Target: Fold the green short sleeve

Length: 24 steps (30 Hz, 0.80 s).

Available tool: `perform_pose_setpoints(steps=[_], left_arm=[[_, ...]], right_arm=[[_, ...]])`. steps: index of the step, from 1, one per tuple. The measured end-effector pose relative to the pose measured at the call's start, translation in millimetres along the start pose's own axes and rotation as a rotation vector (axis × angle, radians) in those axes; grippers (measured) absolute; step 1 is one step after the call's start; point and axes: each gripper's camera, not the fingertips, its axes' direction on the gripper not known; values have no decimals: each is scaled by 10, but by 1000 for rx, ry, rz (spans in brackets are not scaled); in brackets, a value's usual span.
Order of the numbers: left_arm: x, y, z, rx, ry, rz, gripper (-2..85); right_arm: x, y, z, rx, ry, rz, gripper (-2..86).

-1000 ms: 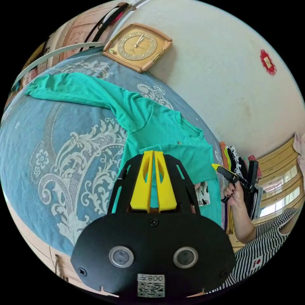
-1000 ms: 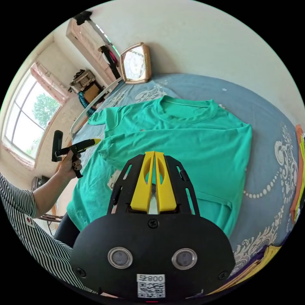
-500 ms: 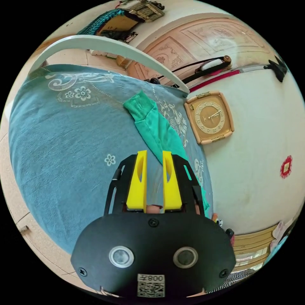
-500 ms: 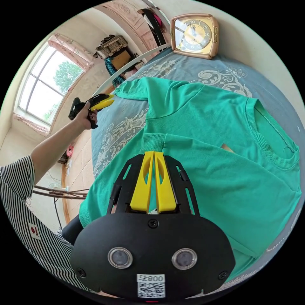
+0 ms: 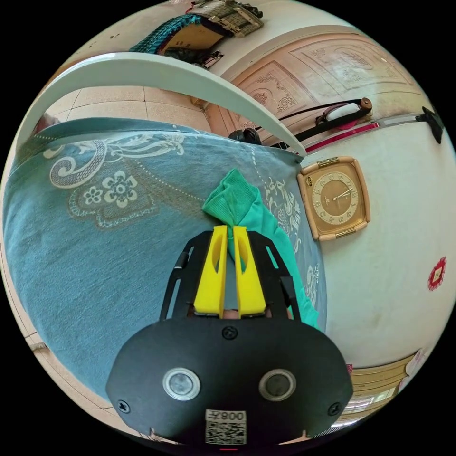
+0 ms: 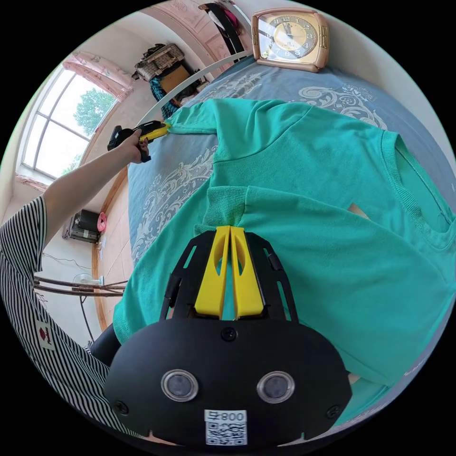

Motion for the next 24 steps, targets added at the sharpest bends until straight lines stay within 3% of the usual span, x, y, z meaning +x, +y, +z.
perform_pose_setpoints(steps=[7, 13, 18, 24], left_arm=[[702, 23, -362, 56, 170, 146, 20], [2290, 382, -575, -26, 381, 540, 18], [3771, 1475, -665, -258, 548, 987, 18], [4508, 2915, -455, -475, 468, 1177, 16]], right_arm=[[273, -15, 229, 1, -112, 65, 2], [932, 264, -105, 192, -254, 209, 9], [1543, 632, -473, 408, -446, 281, 38], [2241, 1226, -267, 526, -631, 397, 80]])
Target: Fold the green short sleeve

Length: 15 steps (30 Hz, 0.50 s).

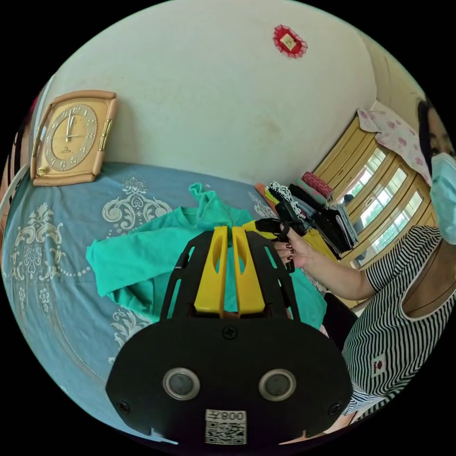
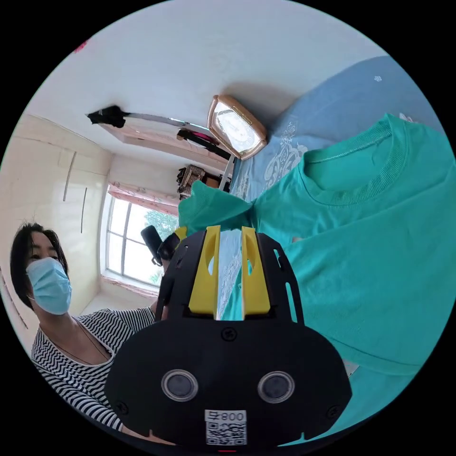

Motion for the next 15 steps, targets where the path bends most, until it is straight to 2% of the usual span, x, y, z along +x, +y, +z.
perform_pose_setpoints(steps=[5, 11, 15], left_arm=[[831, -175, 519, -119, -48, 61, 16], [1995, -567, 971, -272, -240, 268, 17], [2758, -783, 1284, -364, -365, 424, 17]], right_arm=[[855, 401, -172, -6, -48, 166, 99], [1228, 616, -9, -133, -34, 142, 112], [1463, 789, -37, -145, -15, 152, 117]])
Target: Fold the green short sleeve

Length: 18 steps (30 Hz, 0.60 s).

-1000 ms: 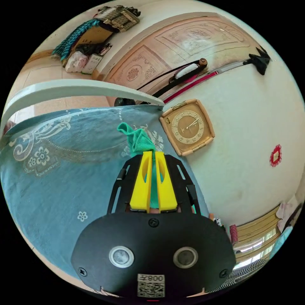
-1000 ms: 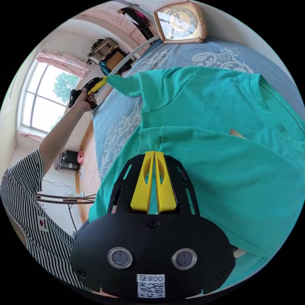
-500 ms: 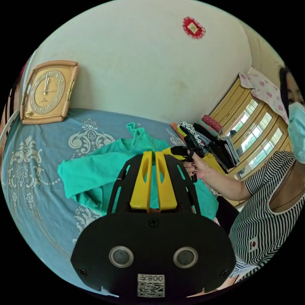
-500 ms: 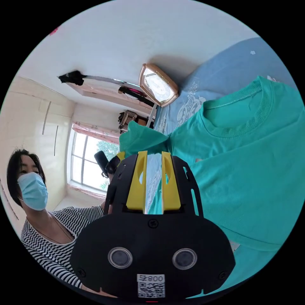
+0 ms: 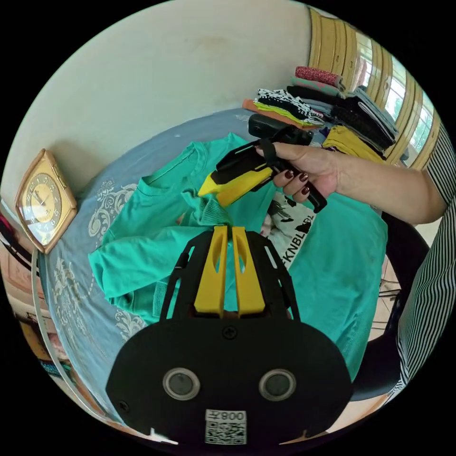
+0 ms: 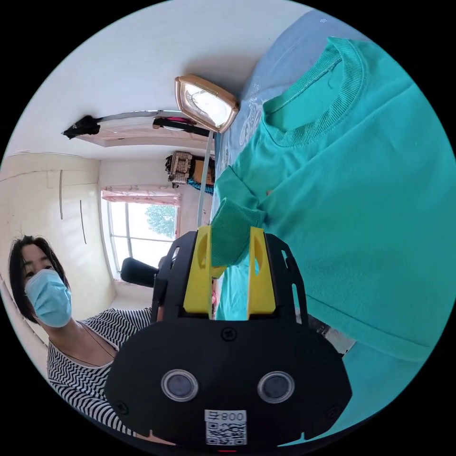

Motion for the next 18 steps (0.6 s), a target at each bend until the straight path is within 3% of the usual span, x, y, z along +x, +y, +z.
perform_pose_setpoints(steps=[10, 14, 18], left_arm=[[1057, -943, -314, -98, -181, 171, 18], [1316, -1294, -585, -71, -262, 156, 18], [1507, -1711, -1024, 69, -378, 93, 18]], right_arm=[[835, 476, -256, 61, -28, 80, 108], [958, 534, -371, 71, -43, 42, 43], [628, 554, -745, 127, -17, -111, 25]])
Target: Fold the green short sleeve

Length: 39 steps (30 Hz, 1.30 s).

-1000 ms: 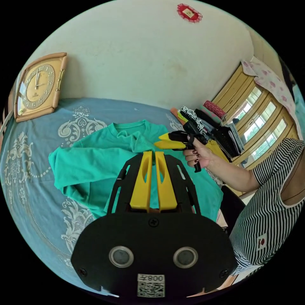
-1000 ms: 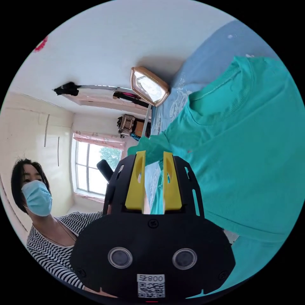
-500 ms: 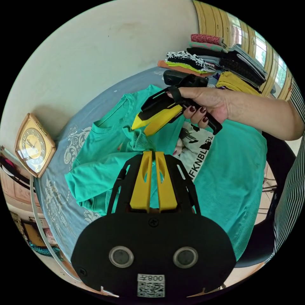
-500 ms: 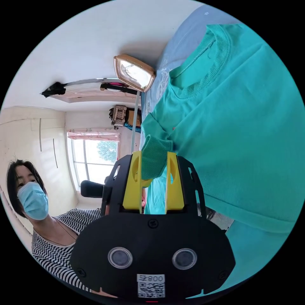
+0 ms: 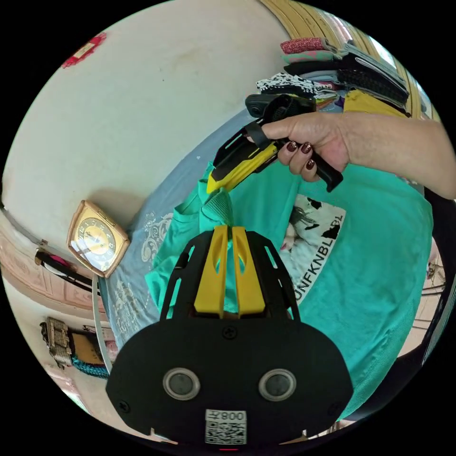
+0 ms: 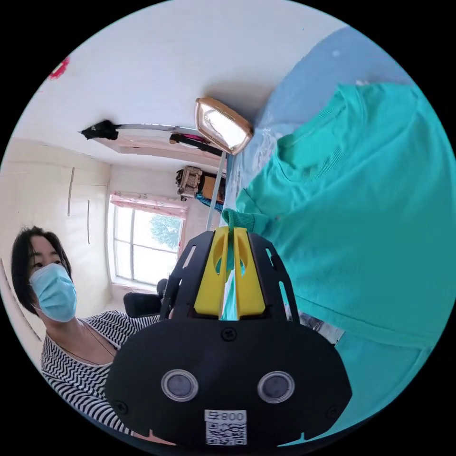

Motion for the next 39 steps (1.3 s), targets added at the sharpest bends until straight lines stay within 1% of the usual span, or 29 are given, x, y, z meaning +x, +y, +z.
perform_pose_setpoints(steps=[2, 4, 6, 8, 11, 13, 15, 17, 24, 28, 31, 32, 36, 39], left_arm=[[-17, -213, -196, 79, -21, -40, 18], [-12, -415, -356, 155, -1, -70, 19], [59, -648, -464, 210, 26, -95, 19], [145, -783, -472, 224, 67, -110, 19], [333, -950, -334, 188, 153, -127, 19], [457, -1020, -177, 131, 194, -125, 19], [550, -1066, -7, 74, 260, -142, 17], [562, -1074, 63, 58, 294, -159, 16], [543, -1175, 300, 56, 404, -204, 4], [602, -1207, 460, 39, 445, -201, 2], [596, -1143, 609, 19, 482, -237, 2], [581, -1099, 671, 7, 496, -257, 2], [480, -901, 879, -16, 538, -344, 2], [410, -833, 1002, 7, 540, -387, 2]], right_arm=[[-294, -27, -363, 35, -1, -119, 20], [-449, 11, -648, 57, 10, -187, 18], [-475, 94, -922, 73, 36, -209, 17], [-320, 257, -1230, 89, 76, -197, 16], [135, 487, -1490, 88, 117, -101, 16], [473, 621, -1586, 75, 137, -24, 15], [776, 743, -1658, 66, 138, 33, 15], [1064, 880, -1756, 75, 135, 94, 15], [1226, 1016, -2021, 79, 144, 90, 15], [1310, 988, -2147, 51, 232, 103, 15], [1457, 944, -2130, -19, 374, 136, 14], [1510, 939, -2112, -45, 386, 141, 13], [1510, 943, -2216, -6, 335, 144, 12], [1344, 902, -2290, 14, 307, 110, 11]])
